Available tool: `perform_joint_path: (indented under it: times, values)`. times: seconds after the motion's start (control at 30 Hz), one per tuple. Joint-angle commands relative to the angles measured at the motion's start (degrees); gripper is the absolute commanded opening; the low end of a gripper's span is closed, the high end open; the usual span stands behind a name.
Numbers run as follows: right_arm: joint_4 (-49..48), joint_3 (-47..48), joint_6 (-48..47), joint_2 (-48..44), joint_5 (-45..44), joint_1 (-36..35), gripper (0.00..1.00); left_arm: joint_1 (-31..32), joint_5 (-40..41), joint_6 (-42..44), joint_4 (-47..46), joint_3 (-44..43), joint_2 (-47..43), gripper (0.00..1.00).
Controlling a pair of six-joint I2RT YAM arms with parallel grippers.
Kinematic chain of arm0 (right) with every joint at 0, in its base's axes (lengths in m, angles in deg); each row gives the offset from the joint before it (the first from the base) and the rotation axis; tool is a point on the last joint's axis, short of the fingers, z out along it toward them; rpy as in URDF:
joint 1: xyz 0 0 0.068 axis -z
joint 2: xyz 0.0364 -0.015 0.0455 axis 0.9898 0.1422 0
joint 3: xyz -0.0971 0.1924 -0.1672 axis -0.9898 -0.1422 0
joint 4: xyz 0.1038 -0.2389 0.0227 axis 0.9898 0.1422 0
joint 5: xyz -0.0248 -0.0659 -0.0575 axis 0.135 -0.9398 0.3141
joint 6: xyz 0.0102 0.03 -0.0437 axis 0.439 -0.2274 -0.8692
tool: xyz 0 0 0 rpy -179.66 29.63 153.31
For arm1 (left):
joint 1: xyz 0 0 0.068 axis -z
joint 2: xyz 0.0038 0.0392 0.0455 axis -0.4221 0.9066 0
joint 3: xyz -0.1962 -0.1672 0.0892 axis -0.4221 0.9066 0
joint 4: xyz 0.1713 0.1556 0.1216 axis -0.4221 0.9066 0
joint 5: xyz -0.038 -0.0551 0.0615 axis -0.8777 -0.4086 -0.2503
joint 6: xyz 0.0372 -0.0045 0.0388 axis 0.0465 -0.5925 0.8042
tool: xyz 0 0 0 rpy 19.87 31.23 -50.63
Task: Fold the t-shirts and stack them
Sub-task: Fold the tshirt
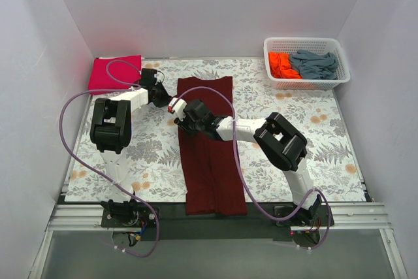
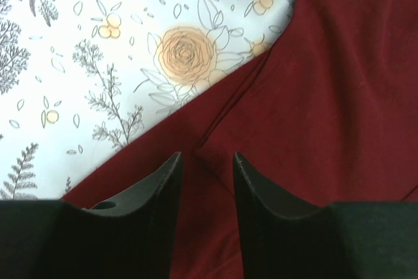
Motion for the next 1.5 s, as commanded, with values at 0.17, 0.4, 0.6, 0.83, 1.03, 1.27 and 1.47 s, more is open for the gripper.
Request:
perform_joint_path:
  times: [0.17, 0.4, 0.6, 0.83, 1.03, 1.27, 1.47]
  values:
    - [-3.97, 3.11, -0.91, 2.25, -0.34, -0.01, 0.41, -0.23, 2.01, 1.19, 1.31, -1.86, -0.10, 0.05]
    - [-4.06, 2.49, -0.56, 3.39, -1.83, -0.01, 0.40, -0.23, 2.01, 1.18, 1.49, -1.95, 0.25, 0.04]
    - [-3.97, 2.14, -0.47, 2.61, -2.54, -0.01, 0.29, -0.23, 2.01, 1.19, 1.75, -2.04, 0.25, 0.05]
    - [-3.97, 1.97, -0.56, 0.76, -2.27, -0.01, 0.03, -0.32, 2.97, 1.19, 2.72, -3.35, -0.10, 0.04]
    - [-3.89, 1.62, 1.28, -1.18, -2.01, 0.43, 0.01, -0.24, 4.38, 1.54, 4.74, -7.21, 0.07, 0.04]
    - [-3.97, 0.30, 6.47, -3.64, 2.47, 3.06, 0.01, -0.23, 3.59, 1.63, 6.76, -11.08, 1.47, 0.04]
    - [-4.06, 0.12, 6.91, -3.90, 3.53, 3.51, 0.01, -0.23, 2.80, -2.84, 8.87, -9.60, 1.74, 0.30]
